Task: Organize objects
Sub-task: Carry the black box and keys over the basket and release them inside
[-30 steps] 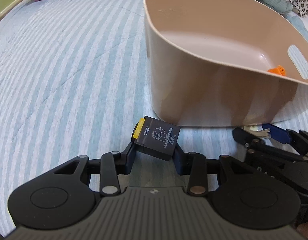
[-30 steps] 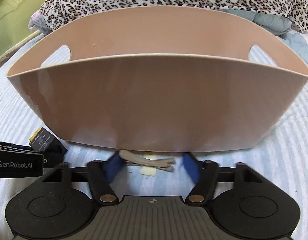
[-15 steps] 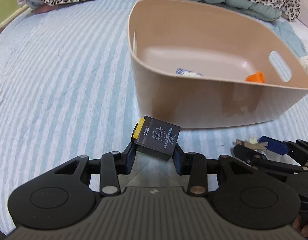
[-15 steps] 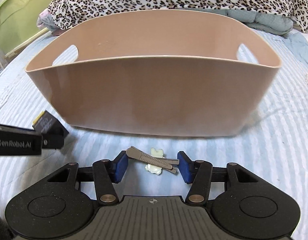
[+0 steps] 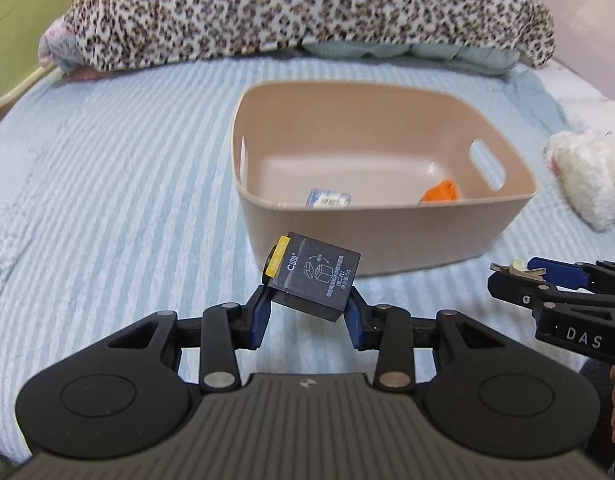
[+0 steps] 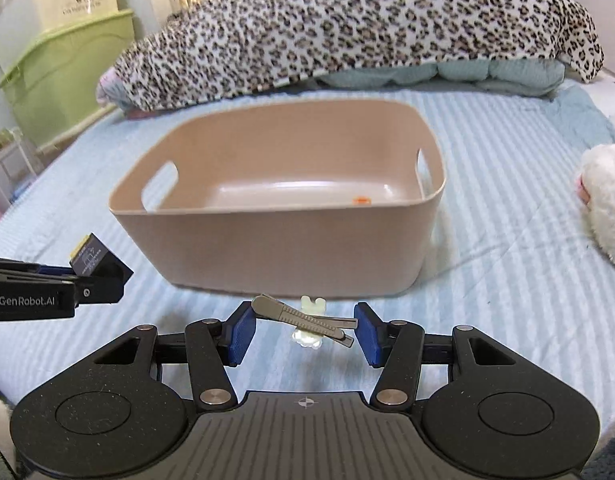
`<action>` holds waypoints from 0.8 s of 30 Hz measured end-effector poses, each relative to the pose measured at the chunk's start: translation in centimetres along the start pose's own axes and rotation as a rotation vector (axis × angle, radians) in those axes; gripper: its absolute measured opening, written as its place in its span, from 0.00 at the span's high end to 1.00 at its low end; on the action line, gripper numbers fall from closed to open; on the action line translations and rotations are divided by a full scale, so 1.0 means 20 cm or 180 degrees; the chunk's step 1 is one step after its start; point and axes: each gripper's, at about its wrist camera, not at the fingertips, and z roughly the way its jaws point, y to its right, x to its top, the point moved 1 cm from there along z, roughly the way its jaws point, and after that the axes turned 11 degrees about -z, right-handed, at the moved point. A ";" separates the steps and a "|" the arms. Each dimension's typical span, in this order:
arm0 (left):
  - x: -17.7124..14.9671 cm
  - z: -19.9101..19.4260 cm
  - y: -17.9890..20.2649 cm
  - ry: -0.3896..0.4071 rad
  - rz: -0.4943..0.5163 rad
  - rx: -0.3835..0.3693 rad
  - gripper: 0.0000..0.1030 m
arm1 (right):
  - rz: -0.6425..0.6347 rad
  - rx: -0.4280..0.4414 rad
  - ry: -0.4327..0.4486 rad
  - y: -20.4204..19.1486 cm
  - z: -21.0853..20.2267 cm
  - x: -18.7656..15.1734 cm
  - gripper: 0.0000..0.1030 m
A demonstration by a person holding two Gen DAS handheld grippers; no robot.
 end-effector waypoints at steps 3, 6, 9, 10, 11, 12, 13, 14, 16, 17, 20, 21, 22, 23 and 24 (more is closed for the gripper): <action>0.04 -0.08 0.05 0.0138 0.0011 -0.0053 0.60 | 0.0039 0.0020 0.0131 0.03 -0.08 0.04 0.51; 0.10 -0.13 0.09 0.0272 0.0031 -0.0065 0.60 | 0.0015 -0.0001 0.0289 0.05 -0.15 0.10 0.51; 0.17 -0.14 0.12 0.0344 0.0041 -0.0048 0.60 | 0.0001 -0.0024 0.0428 0.08 -0.19 0.18 0.51; 0.19 -0.13 0.12 0.0352 0.0029 -0.0045 0.60 | -0.0014 -0.0037 0.0476 0.09 -0.20 0.21 0.51; 0.22 -0.13 0.13 0.0355 0.0019 -0.0051 0.60 | -0.0029 -0.0054 0.0515 0.10 -0.20 0.23 0.51; 0.24 -0.12 0.14 0.0362 0.0016 -0.0061 0.60 | -0.0044 -0.0077 0.0553 0.11 -0.20 0.26 0.51; 0.26 -0.10 0.15 0.0370 0.0026 -0.0064 0.60 | -0.0053 -0.0091 0.0576 0.12 -0.20 0.28 0.51; 0.29 -0.09 0.17 0.0378 0.0044 -0.0055 0.60 | -0.0060 -0.0104 0.0598 0.13 -0.19 0.30 0.51; 0.32 -0.03 0.20 0.0387 0.0078 -0.0026 0.60 | -0.0089 -0.0140 0.0640 0.15 -0.18 0.35 0.51; 0.34 -0.01 0.21 0.0388 0.0083 -0.0005 0.60 | -0.0109 -0.0161 0.0658 0.16 -0.17 0.37 0.51; 0.39 0.10 0.22 0.0330 0.0066 0.0053 0.60 | -0.0166 -0.0216 0.0686 0.17 -0.12 0.43 0.51; 0.40 0.14 0.23 0.0293 0.0068 0.0087 0.60 | -0.0194 -0.0234 0.0680 0.17 -0.09 0.45 0.51; 0.41 0.19 0.23 0.0257 0.0075 0.0127 0.60 | -0.0207 -0.0242 0.0669 0.18 -0.07 0.47 0.51; 0.42 0.23 0.24 0.0221 0.0081 0.0165 0.60 | -0.0219 -0.0240 0.0651 0.18 -0.04 0.48 0.51; 0.42 0.28 0.24 0.0188 0.0077 0.0200 0.60 | -0.0239 -0.0241 0.0628 0.19 -0.01 0.49 0.51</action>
